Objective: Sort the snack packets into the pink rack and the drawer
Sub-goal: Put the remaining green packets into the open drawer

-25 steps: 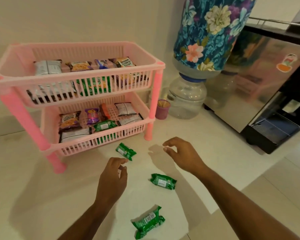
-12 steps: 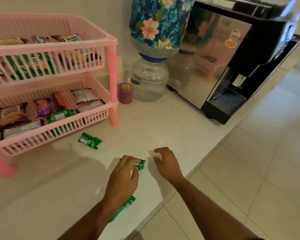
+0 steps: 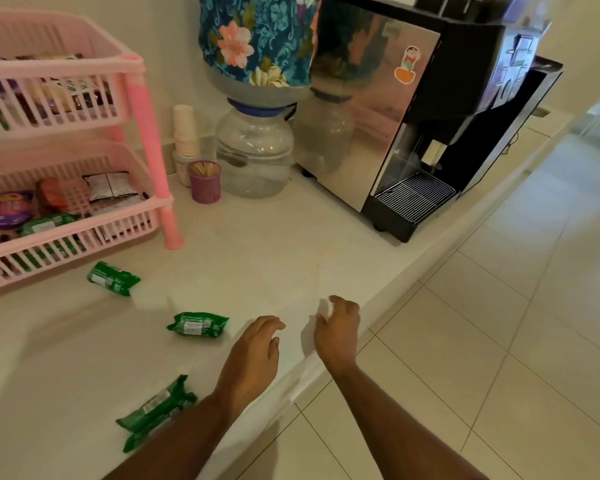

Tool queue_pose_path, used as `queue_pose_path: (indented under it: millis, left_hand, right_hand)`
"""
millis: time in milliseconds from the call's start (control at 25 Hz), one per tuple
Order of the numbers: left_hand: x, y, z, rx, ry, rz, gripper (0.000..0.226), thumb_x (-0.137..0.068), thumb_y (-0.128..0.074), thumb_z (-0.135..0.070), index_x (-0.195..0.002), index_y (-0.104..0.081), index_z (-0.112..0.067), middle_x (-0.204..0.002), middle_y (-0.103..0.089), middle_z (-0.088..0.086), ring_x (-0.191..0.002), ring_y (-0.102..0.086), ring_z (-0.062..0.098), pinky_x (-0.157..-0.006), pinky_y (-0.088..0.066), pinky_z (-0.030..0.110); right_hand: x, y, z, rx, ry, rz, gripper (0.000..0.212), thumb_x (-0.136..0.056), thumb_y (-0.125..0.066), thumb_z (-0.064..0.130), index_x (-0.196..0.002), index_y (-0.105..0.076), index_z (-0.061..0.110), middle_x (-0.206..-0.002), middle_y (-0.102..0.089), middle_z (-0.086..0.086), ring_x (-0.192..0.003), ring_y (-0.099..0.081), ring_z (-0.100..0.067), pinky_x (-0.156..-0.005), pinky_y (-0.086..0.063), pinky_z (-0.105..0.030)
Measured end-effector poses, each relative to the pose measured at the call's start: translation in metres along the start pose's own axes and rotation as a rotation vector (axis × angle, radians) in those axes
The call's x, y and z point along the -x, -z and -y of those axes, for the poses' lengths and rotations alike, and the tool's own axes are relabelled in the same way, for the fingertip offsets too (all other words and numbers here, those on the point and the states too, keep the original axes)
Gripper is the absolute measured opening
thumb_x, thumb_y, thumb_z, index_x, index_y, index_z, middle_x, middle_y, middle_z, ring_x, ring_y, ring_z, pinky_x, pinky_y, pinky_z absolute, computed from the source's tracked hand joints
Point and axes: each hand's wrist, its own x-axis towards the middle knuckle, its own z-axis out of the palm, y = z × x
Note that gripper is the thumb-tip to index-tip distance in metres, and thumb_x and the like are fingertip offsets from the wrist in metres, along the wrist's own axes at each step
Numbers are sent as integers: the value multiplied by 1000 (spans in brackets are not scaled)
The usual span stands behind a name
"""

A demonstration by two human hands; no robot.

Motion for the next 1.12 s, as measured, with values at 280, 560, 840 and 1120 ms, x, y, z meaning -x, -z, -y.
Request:
queue_pose_path:
  millis: [280, 560, 840, 1120]
  left_hand:
    - [9, -26, 17, -175, 7, -3, 30, -102, -50, -12, -128, -62, -17, -136, -53, -9, -126, -47, 4, -107, -33, 15]
    - [8, -33, 21, -285, 43, 36, 39, -102, -45, -9, -140, -55, -11, -143, -52, 1, -132, -45, 13, -114, -32, 24]
    - [8, -30, 15, -319, 36, 39, 36, -102, -46, -6, -136, -58, -8, -142, -53, 5, -130, -48, 19, -112, -39, 32]
    - [9, -27, 11, -327, 24, 33, 35, -101, -46, -4, -133, -60, -7, -142, -52, 4, -130, -47, 17, -111, -30, 21]
  right_hand:
    - [-17, 12, -37, -660, -660, 153, 56, -98, -57, 36, -142, -32, 10, -131, -50, -12, -111, -56, -28, -101, -48, -45]
    - [-34, 5, -37, -1012, -782, 255, 32, -102, -49, 35, -101, -56, 3, -94, -60, -14, -88, -65, -27, -85, -58, -48]
    - [-36, 5, -50, -1038, -793, 306, 38, -102, -45, 44, -91, -57, 10, -94, -60, -13, -83, -62, -28, -78, -59, -41]
    - [-23, 18, -71, -991, -781, 265, 44, -102, -40, 50, -104, -60, 10, -107, -68, -13, -94, -69, -28, -81, -61, -43]
